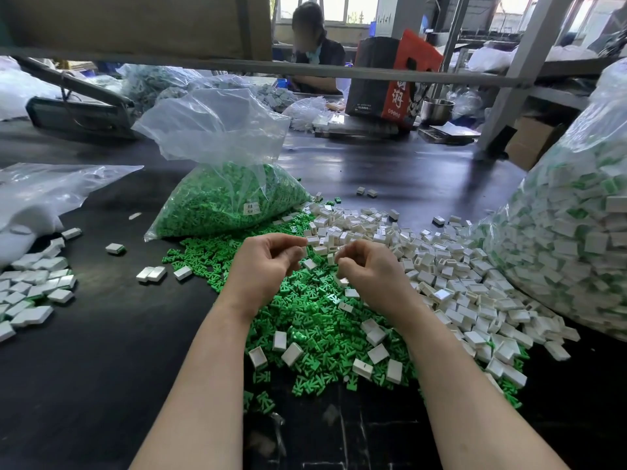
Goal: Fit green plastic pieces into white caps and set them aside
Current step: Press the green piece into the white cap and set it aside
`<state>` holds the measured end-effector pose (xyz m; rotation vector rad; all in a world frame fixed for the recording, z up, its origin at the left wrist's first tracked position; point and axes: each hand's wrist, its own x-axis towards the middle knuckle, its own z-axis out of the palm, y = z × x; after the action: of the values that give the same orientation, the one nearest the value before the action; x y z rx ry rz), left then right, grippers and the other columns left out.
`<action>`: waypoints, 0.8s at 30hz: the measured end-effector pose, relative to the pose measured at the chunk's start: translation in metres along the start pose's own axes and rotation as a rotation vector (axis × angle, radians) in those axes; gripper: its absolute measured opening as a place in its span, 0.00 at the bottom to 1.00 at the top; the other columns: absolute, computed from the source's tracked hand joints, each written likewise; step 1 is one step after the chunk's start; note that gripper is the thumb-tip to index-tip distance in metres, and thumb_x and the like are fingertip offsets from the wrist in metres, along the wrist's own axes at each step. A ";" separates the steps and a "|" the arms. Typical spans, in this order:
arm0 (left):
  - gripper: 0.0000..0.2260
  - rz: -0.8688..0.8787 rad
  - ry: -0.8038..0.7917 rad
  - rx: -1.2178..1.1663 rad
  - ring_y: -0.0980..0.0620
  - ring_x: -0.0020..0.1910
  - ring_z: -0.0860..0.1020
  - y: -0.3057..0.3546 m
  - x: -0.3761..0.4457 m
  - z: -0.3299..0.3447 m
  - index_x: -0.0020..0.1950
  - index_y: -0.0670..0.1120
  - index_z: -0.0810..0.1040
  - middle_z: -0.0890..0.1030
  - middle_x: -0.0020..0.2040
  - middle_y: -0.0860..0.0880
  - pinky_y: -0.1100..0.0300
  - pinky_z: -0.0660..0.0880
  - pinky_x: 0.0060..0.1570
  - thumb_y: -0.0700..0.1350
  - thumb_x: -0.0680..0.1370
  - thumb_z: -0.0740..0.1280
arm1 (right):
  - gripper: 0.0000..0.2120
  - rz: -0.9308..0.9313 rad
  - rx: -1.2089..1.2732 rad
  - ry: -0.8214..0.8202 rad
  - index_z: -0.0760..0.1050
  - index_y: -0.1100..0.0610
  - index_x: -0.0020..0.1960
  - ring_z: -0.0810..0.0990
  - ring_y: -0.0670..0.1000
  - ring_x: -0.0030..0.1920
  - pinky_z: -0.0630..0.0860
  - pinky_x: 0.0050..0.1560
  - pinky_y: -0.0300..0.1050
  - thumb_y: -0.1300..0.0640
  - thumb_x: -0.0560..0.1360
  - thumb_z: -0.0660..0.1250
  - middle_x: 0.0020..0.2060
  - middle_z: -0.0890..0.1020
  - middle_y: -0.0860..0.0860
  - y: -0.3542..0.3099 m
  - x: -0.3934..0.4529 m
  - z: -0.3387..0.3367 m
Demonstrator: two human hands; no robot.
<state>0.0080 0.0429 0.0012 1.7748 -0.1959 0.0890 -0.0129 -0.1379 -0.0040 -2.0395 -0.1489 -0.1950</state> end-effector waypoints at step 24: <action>0.05 0.067 -0.146 0.088 0.54 0.38 0.82 0.003 -0.003 0.011 0.47 0.48 0.84 0.85 0.39 0.49 0.63 0.80 0.42 0.38 0.76 0.71 | 0.03 0.077 0.227 -0.005 0.80 0.60 0.45 0.80 0.43 0.32 0.72 0.30 0.32 0.62 0.77 0.69 0.35 0.85 0.53 0.003 0.000 0.005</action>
<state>0.0039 0.0318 0.0014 1.8633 -0.3615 0.0165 -0.0118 -0.1349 -0.0093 -1.8168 -0.0906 -0.1192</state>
